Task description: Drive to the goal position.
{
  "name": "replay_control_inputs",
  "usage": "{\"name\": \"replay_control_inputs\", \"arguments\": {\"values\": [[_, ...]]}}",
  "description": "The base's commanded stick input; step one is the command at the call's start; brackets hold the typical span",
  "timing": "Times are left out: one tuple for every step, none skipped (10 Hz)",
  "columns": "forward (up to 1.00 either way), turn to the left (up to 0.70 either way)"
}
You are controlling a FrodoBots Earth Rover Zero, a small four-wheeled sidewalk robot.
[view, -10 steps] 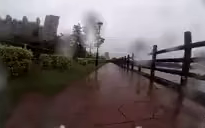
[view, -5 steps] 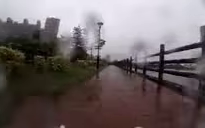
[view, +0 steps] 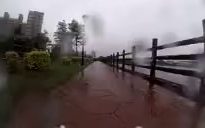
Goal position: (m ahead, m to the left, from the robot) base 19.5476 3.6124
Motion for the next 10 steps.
{"name": "replay_control_inputs", "arguments": {"values": [[1.00,0.00],[1.00,0.00],[1.00,0.00],[1.00,0.00],[1.00,0.00],[1.00,0.00],[1.00,0.00],[1.00,0.00],[1.00,0.00],[1.00,0.00]]}}
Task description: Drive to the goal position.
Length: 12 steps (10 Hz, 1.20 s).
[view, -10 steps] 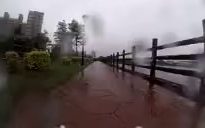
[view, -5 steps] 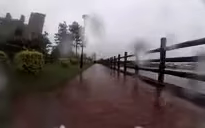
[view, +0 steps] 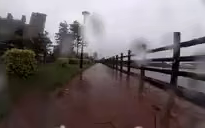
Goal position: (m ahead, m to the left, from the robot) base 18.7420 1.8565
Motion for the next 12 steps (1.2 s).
{"name": "replay_control_inputs", "arguments": {"values": [[1.00,0.00],[1.00,0.00],[1.00,0.00],[1.00,0.00],[1.00,0.00],[1.00,0.00],[1.00,0.00],[1.00,0.00],[1.00,0.00],[1.00,0.00],[1.00,0.00],[1.00,0.00]]}}
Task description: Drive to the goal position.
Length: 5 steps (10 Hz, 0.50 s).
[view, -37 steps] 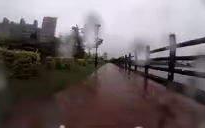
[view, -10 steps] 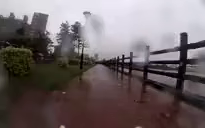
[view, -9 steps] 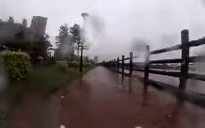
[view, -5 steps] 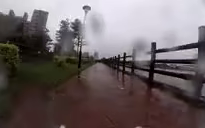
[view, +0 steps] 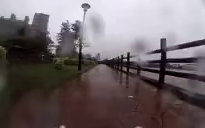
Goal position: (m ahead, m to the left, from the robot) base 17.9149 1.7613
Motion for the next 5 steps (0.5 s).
{"name": "replay_control_inputs", "arguments": {"values": [[1.00,0.00],[1.00,0.00],[1.00,0.00],[1.00,0.00],[1.00,0.00]]}}
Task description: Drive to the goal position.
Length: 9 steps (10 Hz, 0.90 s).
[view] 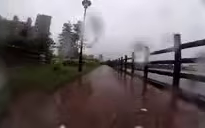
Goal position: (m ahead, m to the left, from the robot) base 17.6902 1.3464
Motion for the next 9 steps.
{"name": "replay_control_inputs", "arguments": {"values": [[1.00,0.19],[1.00,0.34],[1.00,0.18],[1.00,0.00],[1.00,0.00],[1.00,0.00],[1.00,0.00],[1.00,0.00],[1.00,0.00]]}}
